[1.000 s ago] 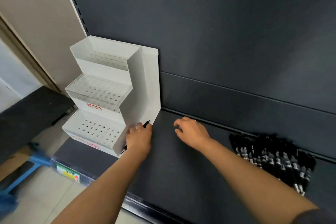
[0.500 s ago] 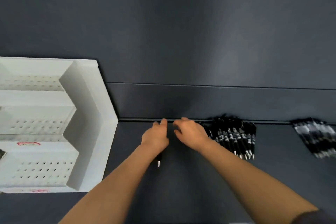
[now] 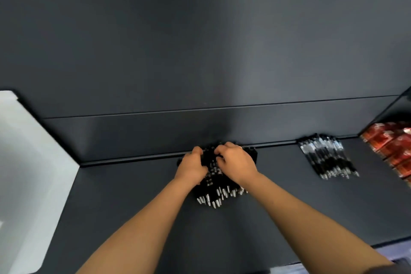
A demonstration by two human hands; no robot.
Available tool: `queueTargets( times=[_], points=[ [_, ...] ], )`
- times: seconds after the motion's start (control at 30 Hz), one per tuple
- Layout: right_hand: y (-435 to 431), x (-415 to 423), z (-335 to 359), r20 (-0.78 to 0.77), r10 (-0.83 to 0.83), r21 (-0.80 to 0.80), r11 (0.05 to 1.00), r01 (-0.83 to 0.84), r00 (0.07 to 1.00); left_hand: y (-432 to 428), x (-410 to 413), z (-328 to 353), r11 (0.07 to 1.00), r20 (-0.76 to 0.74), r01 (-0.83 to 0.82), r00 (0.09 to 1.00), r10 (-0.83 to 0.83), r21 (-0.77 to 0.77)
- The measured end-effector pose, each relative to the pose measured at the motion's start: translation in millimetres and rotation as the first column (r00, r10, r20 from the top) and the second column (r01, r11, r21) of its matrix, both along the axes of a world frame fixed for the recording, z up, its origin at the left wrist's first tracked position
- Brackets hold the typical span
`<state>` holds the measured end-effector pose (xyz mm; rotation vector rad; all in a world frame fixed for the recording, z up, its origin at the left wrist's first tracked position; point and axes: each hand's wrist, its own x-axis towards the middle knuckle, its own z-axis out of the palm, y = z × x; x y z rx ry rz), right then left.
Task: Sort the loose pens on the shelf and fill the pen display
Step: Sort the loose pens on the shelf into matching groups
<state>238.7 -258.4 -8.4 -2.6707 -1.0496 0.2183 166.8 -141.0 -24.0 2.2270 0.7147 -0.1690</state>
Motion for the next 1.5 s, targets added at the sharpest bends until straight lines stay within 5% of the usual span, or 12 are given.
queueTargets(
  times=[0.27,0.4,0.63,0.83,1.1,1.5],
  points=[
    [-47,35,-10,-0.083,-0.092,0.008,0.996,0.093,0.992,-28,6,-9,0.973,-0.072,-0.167,0.981,0.180,0.158],
    [-60,45,-13,-0.172,-0.248,-0.020,0.968,0.248,0.953,-38,2,-10,0.948,-0.093,-0.304,0.945,0.313,0.097],
    [-67,53,-25,-0.570,-0.480,-0.042,0.828,0.559,0.667,-51,-1,-9,0.883,-0.086,-0.468,0.881,0.465,-0.025],
    [-46,41,-24,-0.660,-0.311,0.011,0.906,0.423,0.684,-55,5,-13,0.913,-0.073,-0.406,0.912,0.403,-0.037],
    [-5,9,-30,-0.580,-0.316,-0.046,0.933,0.357,0.751,-41,-4,-22,0.946,-0.108,-0.320,0.940,0.323,0.044],
    [71,-53,-25,-0.676,-0.257,0.007,0.935,0.355,0.691,41,-55,-20,0.925,-0.117,-0.370,0.918,0.379,0.091]
  ],
)
